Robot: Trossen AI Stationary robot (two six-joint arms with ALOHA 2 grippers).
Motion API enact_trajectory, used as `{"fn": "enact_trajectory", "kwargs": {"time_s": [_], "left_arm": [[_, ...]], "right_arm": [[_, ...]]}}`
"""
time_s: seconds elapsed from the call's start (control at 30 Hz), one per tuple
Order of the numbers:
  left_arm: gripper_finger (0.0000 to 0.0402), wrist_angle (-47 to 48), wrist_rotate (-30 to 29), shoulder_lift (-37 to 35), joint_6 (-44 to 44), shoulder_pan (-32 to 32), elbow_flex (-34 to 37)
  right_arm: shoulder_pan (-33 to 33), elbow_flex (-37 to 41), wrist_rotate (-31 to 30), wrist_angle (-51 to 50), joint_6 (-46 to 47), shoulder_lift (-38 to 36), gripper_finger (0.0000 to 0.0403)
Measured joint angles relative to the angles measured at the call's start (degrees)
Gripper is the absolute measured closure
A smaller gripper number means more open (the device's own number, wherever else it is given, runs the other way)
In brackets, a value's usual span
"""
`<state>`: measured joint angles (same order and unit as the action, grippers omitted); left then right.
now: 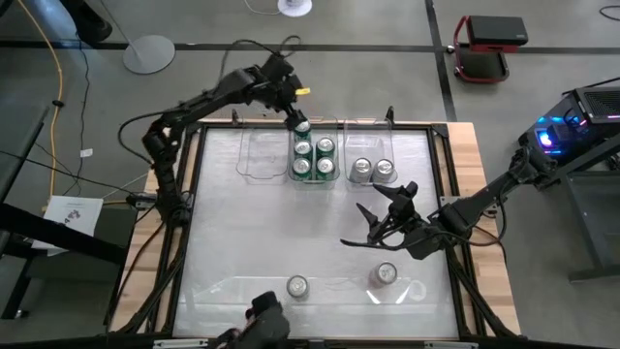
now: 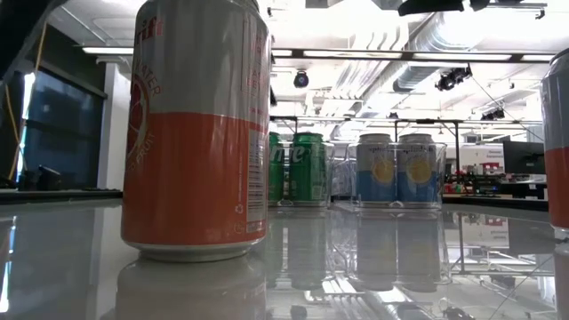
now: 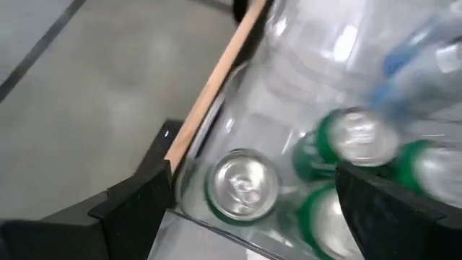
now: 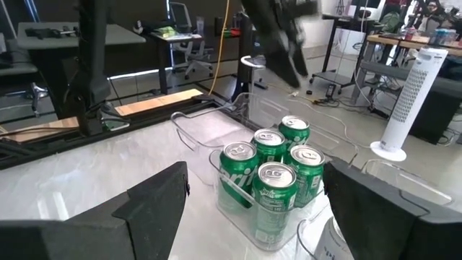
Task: Sort soda cans
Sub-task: Put the orange-white soda can into the left transparent bin
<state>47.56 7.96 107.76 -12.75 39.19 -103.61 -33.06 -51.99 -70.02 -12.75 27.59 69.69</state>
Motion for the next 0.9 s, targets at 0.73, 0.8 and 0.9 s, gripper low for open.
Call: {"fn": "enact_trajectory", "kwargs": {"time_s": [0.73,0.8,0.9], "left_arm": [[0.0037,-50.1,-8.0,-52.0,18.3,-39.5,67.3],[0.0037,-54.1,-14.2,-53.9,20.5,-45.6,71.6],[0.0037,-56.0,-18.9,-53.8,21.9,-53.3,74.8]], "right_arm": [[0.0,0.0,29.9,29.4,-8.9,24.2,0.0091],[1.7,0.0,39.0,38.0,-11.9,26.9,0.0091],[4.3,0.0,49.9,48.5,-15.2,31.0,0.0091]]}}
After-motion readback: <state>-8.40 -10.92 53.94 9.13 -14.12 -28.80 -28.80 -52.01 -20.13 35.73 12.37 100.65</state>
